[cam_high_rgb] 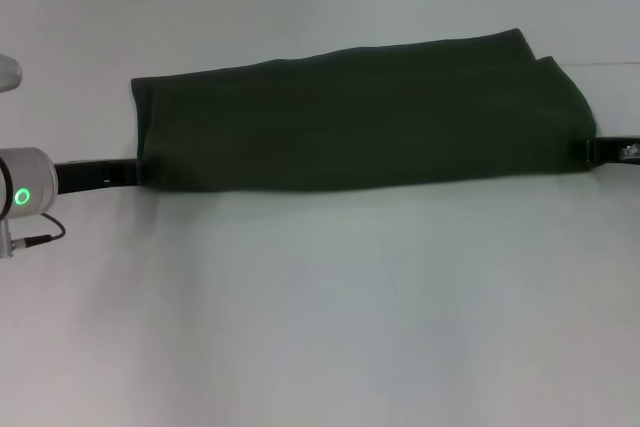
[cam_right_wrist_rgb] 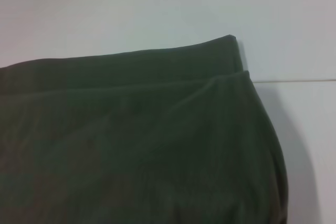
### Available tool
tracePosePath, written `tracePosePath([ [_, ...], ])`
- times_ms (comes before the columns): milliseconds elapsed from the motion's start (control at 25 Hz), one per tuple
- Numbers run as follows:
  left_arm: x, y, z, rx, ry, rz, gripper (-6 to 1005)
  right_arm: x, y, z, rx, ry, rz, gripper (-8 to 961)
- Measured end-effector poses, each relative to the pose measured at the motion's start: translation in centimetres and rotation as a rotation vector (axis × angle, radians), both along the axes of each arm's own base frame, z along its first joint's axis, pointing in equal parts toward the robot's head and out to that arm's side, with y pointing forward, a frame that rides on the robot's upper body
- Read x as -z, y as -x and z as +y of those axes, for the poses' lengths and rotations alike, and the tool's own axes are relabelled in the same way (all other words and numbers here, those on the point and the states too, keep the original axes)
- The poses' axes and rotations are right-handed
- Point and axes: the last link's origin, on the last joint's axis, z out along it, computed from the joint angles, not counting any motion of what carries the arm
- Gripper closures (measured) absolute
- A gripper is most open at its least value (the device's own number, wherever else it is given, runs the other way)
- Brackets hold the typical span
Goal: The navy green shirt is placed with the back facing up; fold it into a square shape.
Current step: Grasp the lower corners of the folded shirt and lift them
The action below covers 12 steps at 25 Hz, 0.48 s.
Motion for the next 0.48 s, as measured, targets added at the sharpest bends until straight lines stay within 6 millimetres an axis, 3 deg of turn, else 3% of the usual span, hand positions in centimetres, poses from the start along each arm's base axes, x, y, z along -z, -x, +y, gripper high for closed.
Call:
tracePosePath([
  [320,-0.5,0.2,0.1,-0.001,0.0,0.019,971,-0.2,0.0,-0.6,-0.009,0.04,0.032,877],
  [480,-1.0,0.5,0.0,-0.012,0.017,0.03,971,-0.5,-0.1,-1.5,-0.014,0.075,0.073,908],
])
